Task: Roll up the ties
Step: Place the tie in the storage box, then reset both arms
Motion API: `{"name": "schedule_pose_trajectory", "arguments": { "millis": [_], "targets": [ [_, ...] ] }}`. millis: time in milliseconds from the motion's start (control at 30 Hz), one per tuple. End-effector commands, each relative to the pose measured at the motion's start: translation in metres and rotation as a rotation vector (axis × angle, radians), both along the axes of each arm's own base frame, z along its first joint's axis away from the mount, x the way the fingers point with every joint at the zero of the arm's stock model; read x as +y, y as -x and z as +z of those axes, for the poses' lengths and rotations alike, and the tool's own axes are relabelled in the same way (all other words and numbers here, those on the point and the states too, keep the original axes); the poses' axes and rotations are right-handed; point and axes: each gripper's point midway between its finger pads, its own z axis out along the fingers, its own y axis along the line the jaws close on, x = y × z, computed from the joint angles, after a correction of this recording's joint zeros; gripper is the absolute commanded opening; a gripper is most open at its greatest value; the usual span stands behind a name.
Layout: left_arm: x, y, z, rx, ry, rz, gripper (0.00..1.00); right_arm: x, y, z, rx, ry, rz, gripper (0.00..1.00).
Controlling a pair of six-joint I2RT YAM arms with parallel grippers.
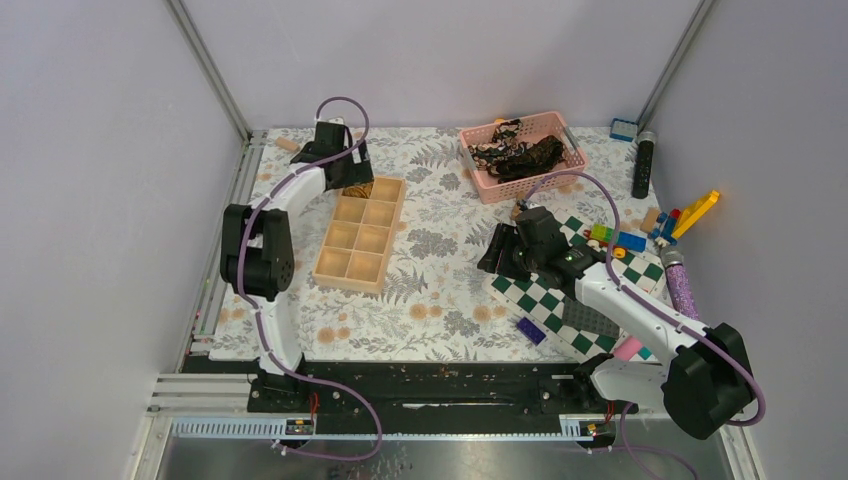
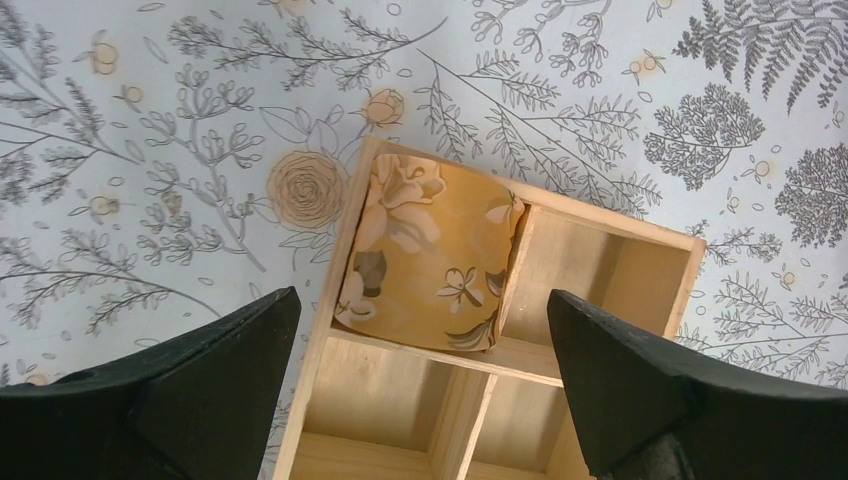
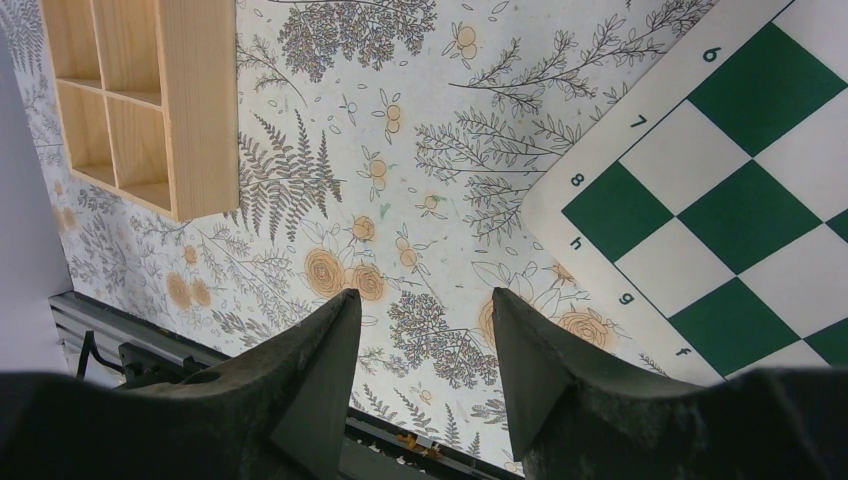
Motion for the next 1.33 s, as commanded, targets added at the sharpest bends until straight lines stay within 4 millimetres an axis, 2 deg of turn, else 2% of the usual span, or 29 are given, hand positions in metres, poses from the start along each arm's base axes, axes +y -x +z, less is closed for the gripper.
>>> {"name": "schedule_pose_trajectory", "arguments": {
  "millis": [0, 133, 233, 300, 333, 433, 500, 533, 633, 700, 767, 867, 933, 1033, 1300],
  "targets": [
    [0.013, -0.005, 0.058, -0.124, -0.032, 0.073, 0.99, -0.001, -0.005, 0.015, -0.043, -0.013, -0.002, 0.59],
    [0.024, 0.004, 0.089, -0.17, -0.051, 0.158, 0.99, -0.008, -0.009, 0.025, -0.089, 0.025, 0.0, 0.59],
    [0.023, 0.021, 0.119, -0.21, -0.053, 0.193, 0.99, -0.022, -0.014, 0.039, -0.144, 0.11, 0.002, 0.61],
    [0.014, 0.043, 0.138, -0.218, -0.006, 0.177, 0.99, -0.032, -0.016, 0.048, -0.173, 0.149, -0.01, 0.7],
    [0.009, 0.057, 0.144, -0.225, 0.018, 0.17, 0.99, -0.035, -0.016, 0.052, -0.174, 0.137, -0.024, 0.79],
    [-0.01, 0.1, 0.154, -0.267, 0.084, 0.13, 0.99, -0.04, -0.015, 0.06, -0.166, 0.054, -0.045, 0.85],
    [-0.023, 0.131, 0.151, -0.285, 0.113, 0.08, 0.99, -0.049, -0.013, 0.061, -0.175, 0.054, -0.072, 0.89],
    [-0.027, 0.146, 0.144, -0.279, 0.124, 0.059, 0.99, -0.054, -0.011, 0.059, -0.184, 0.07, -0.087, 0.92],
    [-0.025, 0.191, 0.117, -0.244, 0.168, 0.048, 0.99, -0.079, -0.005, 0.048, -0.197, 0.166, -0.148, 0.99],
    [-0.02, 0.216, 0.099, -0.222, 0.203, 0.054, 0.99, -0.104, 0.0, 0.036, -0.196, 0.261, -0.223, 0.99],
    [-0.013, 0.237, 0.085, -0.23, 0.232, 0.072, 0.99, -0.119, 0.007, 0.027, -0.189, 0.305, -0.272, 1.0],
    [0.0, 0.253, 0.071, -0.26, 0.235, 0.109, 0.99, -0.126, 0.016, 0.018, -0.175, 0.305, -0.312, 1.0],
    [0.009, 0.256, 0.072, -0.281, 0.207, 0.13, 0.99, -0.126, 0.019, 0.014, -0.168, 0.293, -0.317, 0.99],
    [0.018, 0.255, 0.071, -0.274, 0.142, 0.148, 0.99, -0.128, 0.02, 0.011, -0.172, 0.291, -0.332, 1.0],
    [0.019, 0.248, 0.076, -0.264, 0.126, 0.168, 0.99, -0.13, 0.017, 0.013, -0.204, 0.328, -0.29, 1.0]
  ]
}}
